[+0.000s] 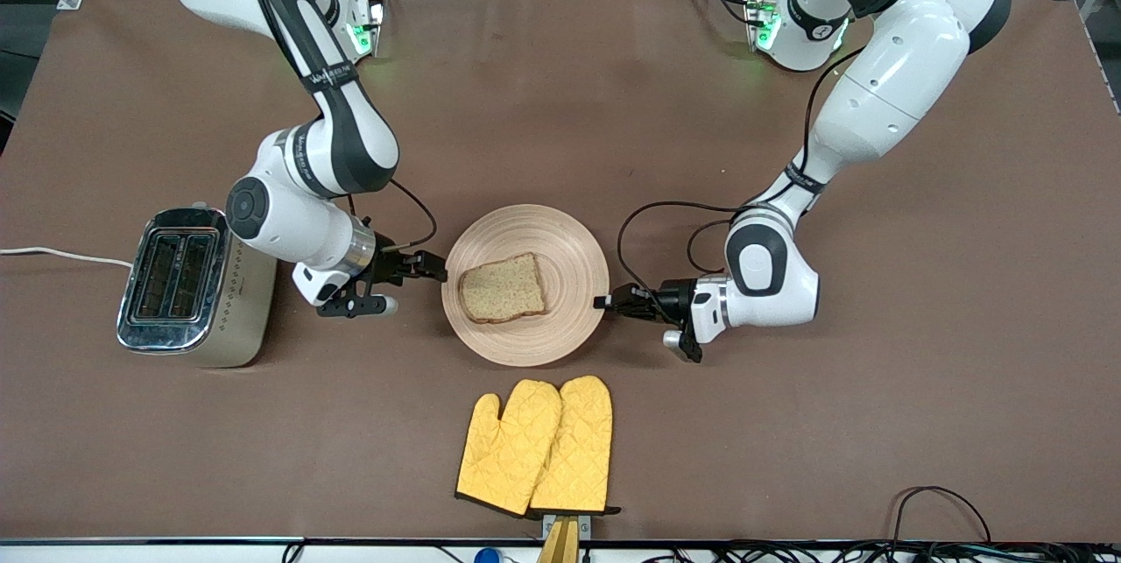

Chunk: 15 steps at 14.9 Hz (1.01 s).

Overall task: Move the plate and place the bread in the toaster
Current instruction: 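Grasp the bread slice edge with the right gripper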

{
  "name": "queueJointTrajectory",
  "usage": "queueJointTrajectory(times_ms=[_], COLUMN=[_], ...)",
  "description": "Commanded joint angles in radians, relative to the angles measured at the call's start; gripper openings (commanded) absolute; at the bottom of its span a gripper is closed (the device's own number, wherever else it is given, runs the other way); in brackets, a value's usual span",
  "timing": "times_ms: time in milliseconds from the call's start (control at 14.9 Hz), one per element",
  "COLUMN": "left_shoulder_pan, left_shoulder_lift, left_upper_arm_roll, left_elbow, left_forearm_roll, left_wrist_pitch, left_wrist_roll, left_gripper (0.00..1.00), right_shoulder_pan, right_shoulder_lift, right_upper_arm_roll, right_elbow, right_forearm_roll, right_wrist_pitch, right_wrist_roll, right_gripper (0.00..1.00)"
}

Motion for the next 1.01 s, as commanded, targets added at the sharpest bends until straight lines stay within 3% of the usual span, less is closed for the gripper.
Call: queueJointTrajectory(times_ms=[0,672,807,874,941], left_shoulder_pan=[-0.013,-0.015,-0.013,-0.010,-0.007], left_shoulder_lift=[0.008,0.009,0.009,0.008,0.005], left_upper_arm_roll=[-0.009,-0.003,-0.001,-0.001,0.001], left_elbow=[0.003,-0.004,-0.003,-0.003,-0.003], left_forearm_roll=[-0.067,-0.070,-0.070,-0.070,-0.067], left_wrist_pitch=[0.007,0.009,0.009,0.009,0.009], left_wrist_roll=[0.041,0.041,0.041,0.041,0.042], left_gripper=[0.01,0.16,0.34,0.51,1.00], right_shoulder_pan=[0.013,0.079,0.081,0.081,0.081], right_shoulder_lift=[0.033,0.089,0.093,0.099,0.101], right_upper_arm_roll=[0.000,0.000,0.002,0.002,0.002], right_elbow=[0.022,0.025,0.025,0.024,0.024], right_forearm_roll=[0.001,0.001,0.001,0.001,0.001], right_wrist_pitch=[0.028,0.126,0.128,0.128,0.129], right_wrist_roll=[0.001,0.004,0.006,0.006,0.006], right_gripper=[0.92,0.87,0.76,0.71,0.67])
